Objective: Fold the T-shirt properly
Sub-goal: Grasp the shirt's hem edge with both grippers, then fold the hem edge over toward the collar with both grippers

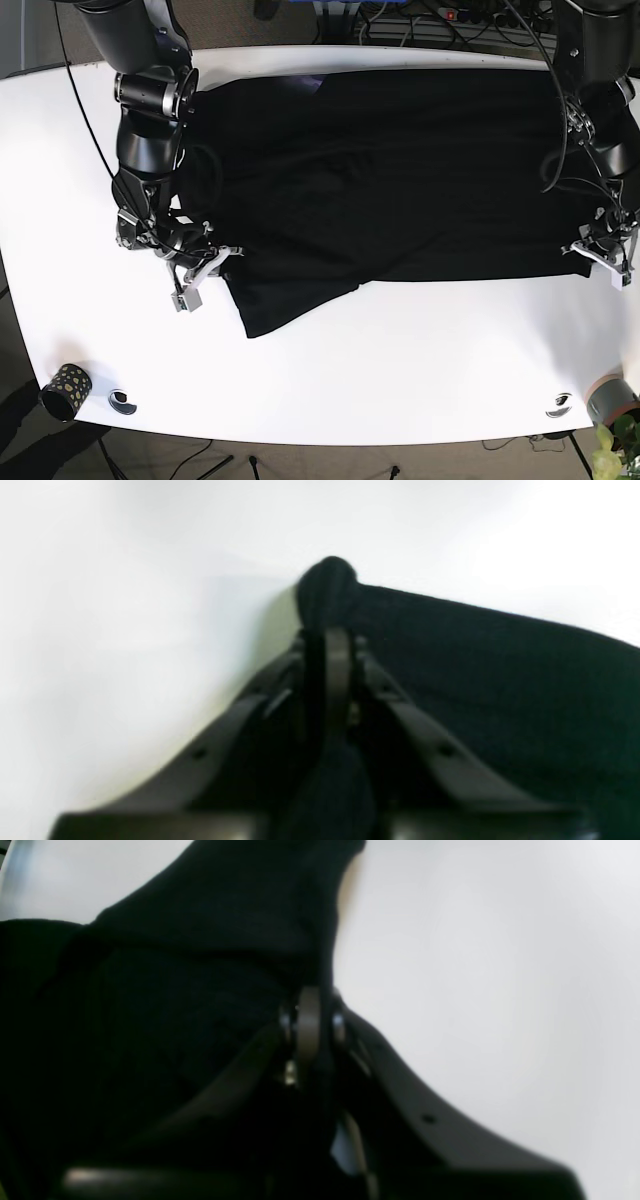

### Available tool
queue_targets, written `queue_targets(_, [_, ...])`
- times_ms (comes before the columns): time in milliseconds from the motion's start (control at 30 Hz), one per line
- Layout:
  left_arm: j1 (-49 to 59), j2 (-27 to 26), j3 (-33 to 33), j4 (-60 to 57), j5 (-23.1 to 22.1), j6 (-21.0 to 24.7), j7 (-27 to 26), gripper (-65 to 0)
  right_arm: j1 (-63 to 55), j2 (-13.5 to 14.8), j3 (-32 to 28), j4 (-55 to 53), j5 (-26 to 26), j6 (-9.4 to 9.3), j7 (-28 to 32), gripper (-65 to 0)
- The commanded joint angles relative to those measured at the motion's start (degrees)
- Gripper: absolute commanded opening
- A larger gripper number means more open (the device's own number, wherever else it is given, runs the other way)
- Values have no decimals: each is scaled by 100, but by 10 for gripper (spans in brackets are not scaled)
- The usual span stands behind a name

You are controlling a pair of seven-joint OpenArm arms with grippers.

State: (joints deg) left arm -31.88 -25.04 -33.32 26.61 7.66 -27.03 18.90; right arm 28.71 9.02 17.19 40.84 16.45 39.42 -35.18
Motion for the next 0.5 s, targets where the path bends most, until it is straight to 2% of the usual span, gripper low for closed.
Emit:
queue_targets(0, [-104, -77, -4, 69, 65, -27, 128, -649, 175, 26, 0, 395, 83, 58, 76, -650])
queue_targets(67, [-96, -77, -22, 280, 65, -80, 146, -649, 131, 26, 0, 791, 83, 58, -29, -650])
queue_targets(267, [-78, 126, -268, 877, 65, -625, 190, -650, 61, 26, 8, 1564, 83, 58, -583, -650])
queue_targets(467, [-25, 222, -620, 1677, 65, -853, 1016, -650, -115, 35, 17, 2549, 83, 58, -1163, -650])
